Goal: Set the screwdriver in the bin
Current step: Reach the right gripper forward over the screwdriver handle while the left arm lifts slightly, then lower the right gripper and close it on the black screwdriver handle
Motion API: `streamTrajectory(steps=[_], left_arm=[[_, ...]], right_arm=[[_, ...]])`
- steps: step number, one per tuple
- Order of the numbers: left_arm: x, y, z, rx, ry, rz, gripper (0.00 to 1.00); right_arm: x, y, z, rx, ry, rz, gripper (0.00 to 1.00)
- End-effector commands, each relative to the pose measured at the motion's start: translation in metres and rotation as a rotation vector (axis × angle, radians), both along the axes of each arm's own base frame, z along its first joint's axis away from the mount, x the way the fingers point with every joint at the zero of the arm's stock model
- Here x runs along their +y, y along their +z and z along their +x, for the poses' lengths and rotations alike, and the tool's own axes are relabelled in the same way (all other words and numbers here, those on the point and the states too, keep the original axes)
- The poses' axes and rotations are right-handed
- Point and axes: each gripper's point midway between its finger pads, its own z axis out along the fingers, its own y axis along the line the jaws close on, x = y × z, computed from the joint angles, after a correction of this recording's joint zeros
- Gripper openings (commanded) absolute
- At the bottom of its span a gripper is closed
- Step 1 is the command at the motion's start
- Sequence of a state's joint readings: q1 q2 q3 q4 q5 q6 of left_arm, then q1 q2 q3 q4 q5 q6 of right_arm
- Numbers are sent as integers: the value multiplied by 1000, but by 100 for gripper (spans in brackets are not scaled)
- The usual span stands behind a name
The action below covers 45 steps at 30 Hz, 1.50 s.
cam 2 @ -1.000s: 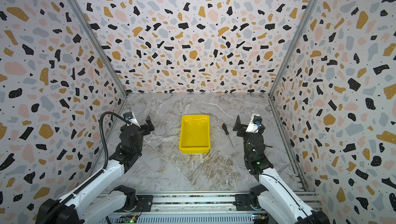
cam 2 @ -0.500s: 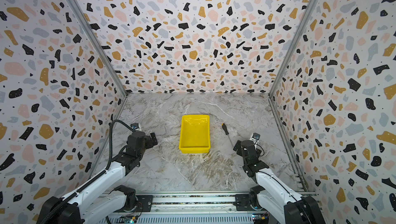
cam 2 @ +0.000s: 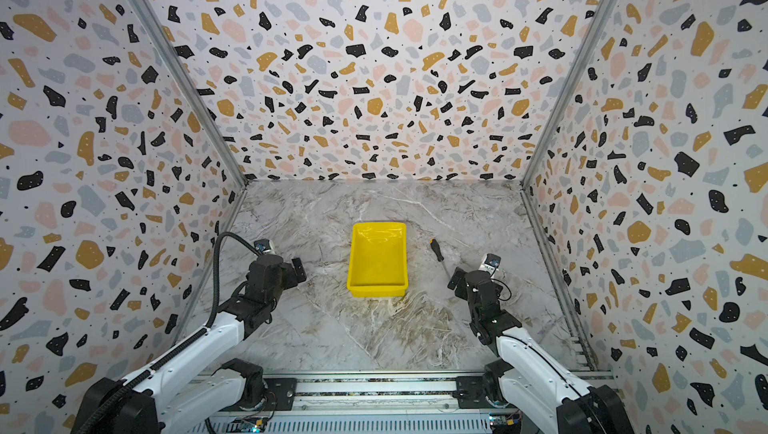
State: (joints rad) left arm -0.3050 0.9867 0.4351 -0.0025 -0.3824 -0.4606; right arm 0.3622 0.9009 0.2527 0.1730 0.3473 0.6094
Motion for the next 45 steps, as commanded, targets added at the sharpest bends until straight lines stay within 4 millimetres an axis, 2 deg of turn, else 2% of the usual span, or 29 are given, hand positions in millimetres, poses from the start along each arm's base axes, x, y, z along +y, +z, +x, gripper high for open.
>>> streamTrajectory(steps=[1, 3, 6, 8, 11, 14, 15, 19, 22, 23, 32, 45], left_arm=[[2, 10, 0, -29, 11, -7, 100], [2, 11, -1, -42, 15, -13, 100], [4, 13, -1, -46, 20, -11, 100], [5, 14, -2, -47, 26, -8, 100], [7, 15, -4, -49, 35, -5, 100], [9, 17, -6, -62, 43, -7, 100], [9, 17, -6, -66, 44, -7, 100], [10, 17, -7, -68, 48, -7, 100], [9, 17, -6, -66, 44, -9, 100], [9, 17, -6, -66, 43, -10, 100], [8, 17, -5, -66, 42, -9, 100], [8, 16, -4, -63, 41, -9, 100]], right_arm=[[15, 17, 17, -16, 47, 9, 99], [15, 17, 28, 8, 33, -17, 97], [23, 16, 47, 67, 71, -93, 100], [45, 18, 64, 137, 185, -97, 100], [64, 2, 81, 274, 263, -105, 100], [81, -10, 94, 348, 331, -100, 87], [86, -13, 96, 367, 357, -93, 77], [98, -18, 103, 395, 408, -75, 57], [100, -18, 106, 407, 420, -83, 44], [100, -18, 107, 410, 423, -86, 43], [91, -32, 112, 452, 414, -133, 43], [85, -51, 116, 495, 407, -140, 37]])
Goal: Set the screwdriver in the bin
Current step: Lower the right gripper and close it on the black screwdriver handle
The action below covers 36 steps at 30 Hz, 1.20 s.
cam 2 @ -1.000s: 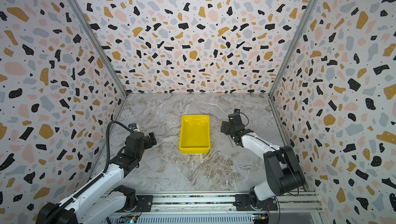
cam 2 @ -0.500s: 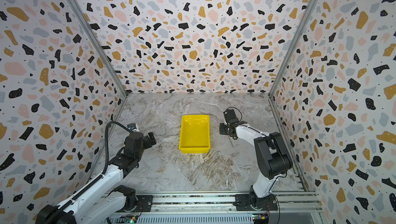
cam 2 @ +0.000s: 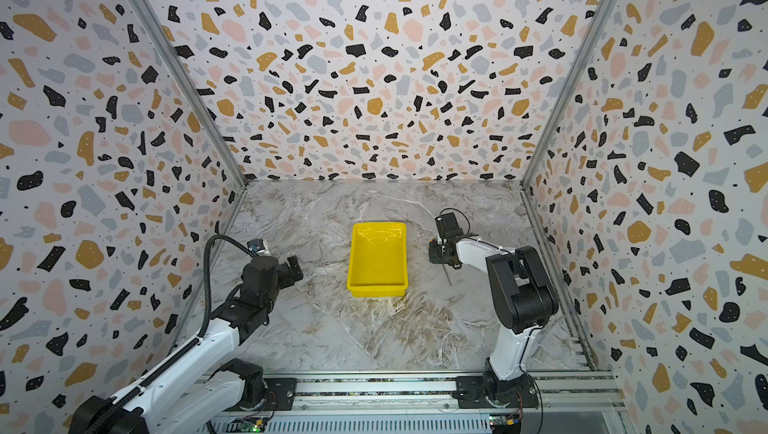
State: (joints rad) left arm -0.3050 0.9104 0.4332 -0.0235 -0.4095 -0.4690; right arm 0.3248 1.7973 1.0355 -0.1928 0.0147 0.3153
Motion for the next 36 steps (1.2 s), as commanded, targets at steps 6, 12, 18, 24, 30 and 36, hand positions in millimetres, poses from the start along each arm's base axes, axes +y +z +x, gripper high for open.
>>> streamTrajectory(steps=[6, 12, 18, 24, 30, 36], left_arm=[[2, -2, -1, -4, 15, 0, 100], [2, -2, -1, -5, 14, -1, 100], [2, -2, -1, -6, 15, -1, 100], [2, -2, -1, -5, 15, 0, 100], [2, -2, -1, -4, 14, 0, 100], [2, -2, -1, -6, 15, -1, 100]], right_arm=[[-2, 7, 7, -7, -4, -6, 35], [-4, 5, 8, -3, -9, -9, 36], [-5, -2, 7, 9, -13, -18, 39], [-9, -9, 4, 21, -34, -30, 37], [-15, -5, 0, 6, -76, -36, 26], [-22, 1, -4, -12, -136, -48, 13]])
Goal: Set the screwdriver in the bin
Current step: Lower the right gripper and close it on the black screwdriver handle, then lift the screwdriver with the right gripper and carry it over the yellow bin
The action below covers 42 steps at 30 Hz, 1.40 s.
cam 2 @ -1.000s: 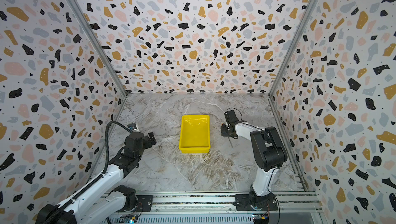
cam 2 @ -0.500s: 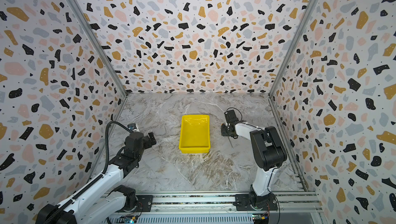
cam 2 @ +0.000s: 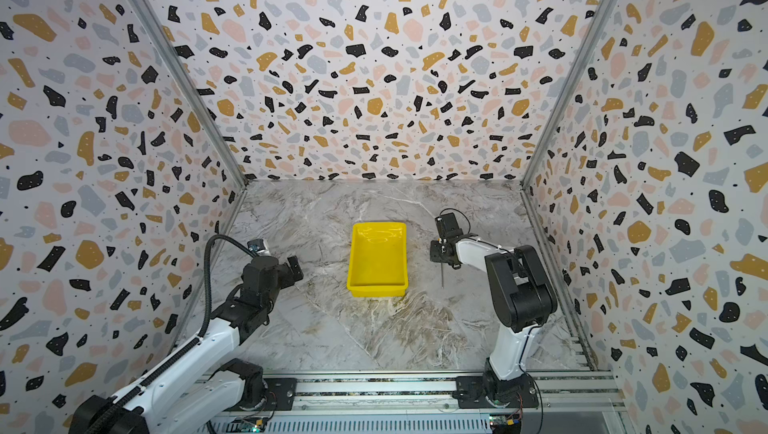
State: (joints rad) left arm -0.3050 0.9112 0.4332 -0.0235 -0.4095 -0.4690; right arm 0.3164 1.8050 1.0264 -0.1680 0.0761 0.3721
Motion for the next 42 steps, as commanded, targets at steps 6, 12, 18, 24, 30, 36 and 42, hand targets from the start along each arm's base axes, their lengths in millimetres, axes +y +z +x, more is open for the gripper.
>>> streamTrajectory(steps=[6, 12, 18, 24, 30, 36, 42], left_arm=[[2, -1, -1, -7, 15, 0, 100], [2, -1, -1, -7, 13, -2, 100], [2, -1, -1, -8, 13, -3, 100], [2, -1, -1, -8, 13, -3, 100], [2, -1, -1, -7, 15, -1, 100], [3, -1, -2, -7, 15, -1, 100], [3, 0, -3, -12, 17, -1, 100]], right_arm=[[-12, 16, -14, -6, -75, -28, 11], [-7, 38, -15, -51, -71, -18, 9], [-5, 44, -18, -55, -70, -8, 8], [12, 84, -18, -109, -52, 82, 9], [66, 139, -32, -194, -25, 286, 8], [151, 173, -46, -236, 78, 435, 8], [210, 160, -40, -195, 136, 484, 8]])
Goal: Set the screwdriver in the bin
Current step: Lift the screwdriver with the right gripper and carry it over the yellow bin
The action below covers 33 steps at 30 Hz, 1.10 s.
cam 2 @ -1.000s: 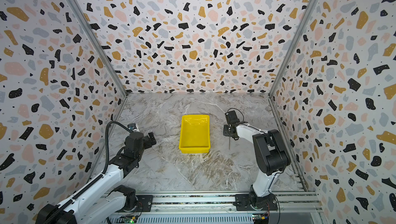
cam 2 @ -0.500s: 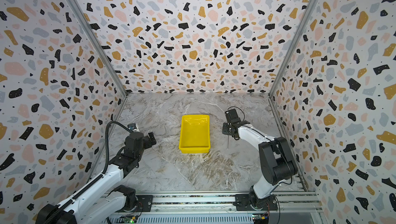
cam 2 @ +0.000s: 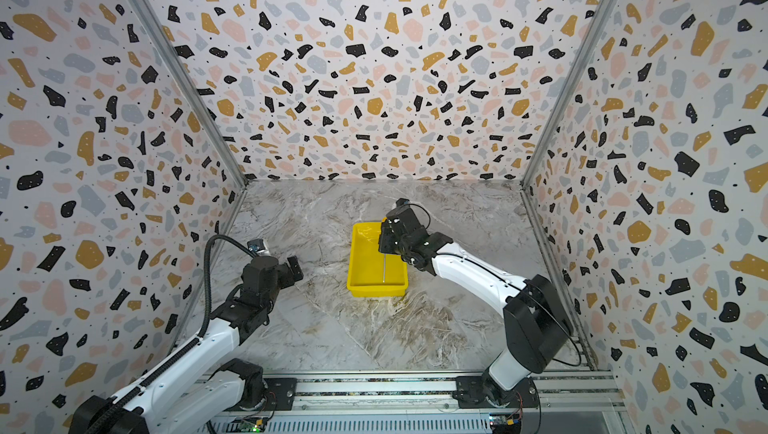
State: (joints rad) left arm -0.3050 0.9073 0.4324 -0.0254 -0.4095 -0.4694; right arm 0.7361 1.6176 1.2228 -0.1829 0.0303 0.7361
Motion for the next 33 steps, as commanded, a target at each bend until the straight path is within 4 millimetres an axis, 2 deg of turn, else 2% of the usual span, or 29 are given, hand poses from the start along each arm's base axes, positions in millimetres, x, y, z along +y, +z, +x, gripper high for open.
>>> streamTrajectory(steps=[1, 5, 9, 17, 27, 33], left_arm=[[3, 1, -3, -13, 16, -1, 100], [4, 2, -3, -19, 19, -1, 100], [4, 1, -3, -16, 18, -2, 100], [4, 2, -3, -19, 19, -4, 100], [4, 2, -3, -19, 21, -2, 100], [4, 1, -3, -17, 20, -2, 100]], right_arm=[[22, 2, 10, 17, -8, 67, 8], [43, -14, 17, 40, 12, 52, 8], [51, -30, 22, 72, 23, 44, 8], [54, -49, 25, 93, 25, 12, 9], [55, -55, 26, 103, 29, -4, 11], [56, -74, 27, 130, 28, -27, 12]])
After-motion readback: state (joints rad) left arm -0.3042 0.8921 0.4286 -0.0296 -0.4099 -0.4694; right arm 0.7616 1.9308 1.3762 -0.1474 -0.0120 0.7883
